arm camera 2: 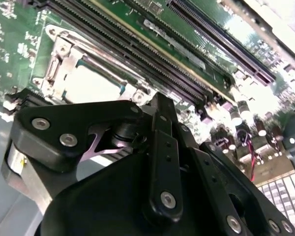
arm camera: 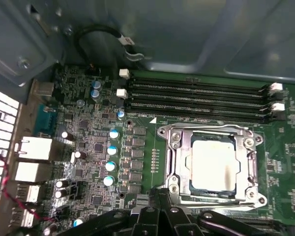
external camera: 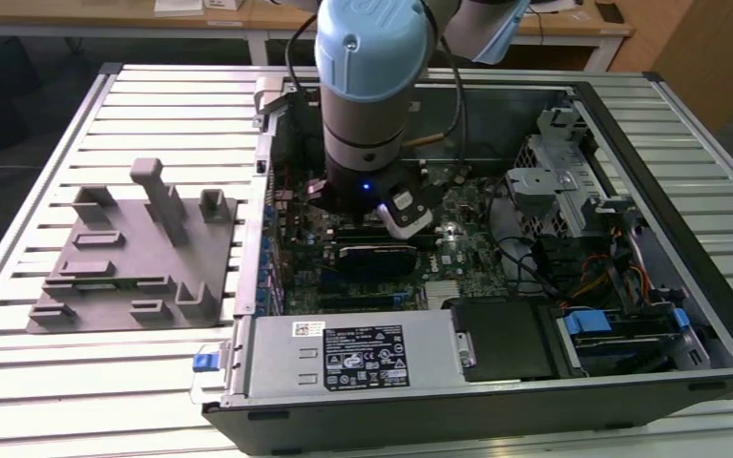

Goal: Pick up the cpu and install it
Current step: 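Install the second cpu locking lever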

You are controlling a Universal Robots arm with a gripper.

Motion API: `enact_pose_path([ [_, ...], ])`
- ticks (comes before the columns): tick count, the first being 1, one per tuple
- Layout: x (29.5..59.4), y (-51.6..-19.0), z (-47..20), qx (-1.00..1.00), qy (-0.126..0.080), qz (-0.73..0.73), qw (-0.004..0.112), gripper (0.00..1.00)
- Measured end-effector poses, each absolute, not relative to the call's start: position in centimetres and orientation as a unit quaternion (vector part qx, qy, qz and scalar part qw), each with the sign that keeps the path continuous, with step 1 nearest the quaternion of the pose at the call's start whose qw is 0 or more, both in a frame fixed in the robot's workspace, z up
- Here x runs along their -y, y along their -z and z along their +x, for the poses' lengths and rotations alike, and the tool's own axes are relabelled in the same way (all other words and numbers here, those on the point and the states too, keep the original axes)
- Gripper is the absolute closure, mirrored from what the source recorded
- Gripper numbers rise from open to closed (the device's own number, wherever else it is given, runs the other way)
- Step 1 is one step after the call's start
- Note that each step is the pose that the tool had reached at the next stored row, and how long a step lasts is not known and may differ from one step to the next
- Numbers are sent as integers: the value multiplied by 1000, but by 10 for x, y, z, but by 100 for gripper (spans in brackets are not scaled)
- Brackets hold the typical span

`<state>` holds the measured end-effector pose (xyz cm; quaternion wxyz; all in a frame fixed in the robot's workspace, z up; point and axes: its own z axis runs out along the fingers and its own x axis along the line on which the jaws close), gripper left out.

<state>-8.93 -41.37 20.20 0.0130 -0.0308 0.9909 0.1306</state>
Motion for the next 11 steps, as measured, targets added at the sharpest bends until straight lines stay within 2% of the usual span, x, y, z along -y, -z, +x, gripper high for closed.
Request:
enact_pose_path([
  [6,414,-214,-89,-991,-126,-31,13,89],
  [11,414,-217,-88,-993,-114,-31,13,89],
])
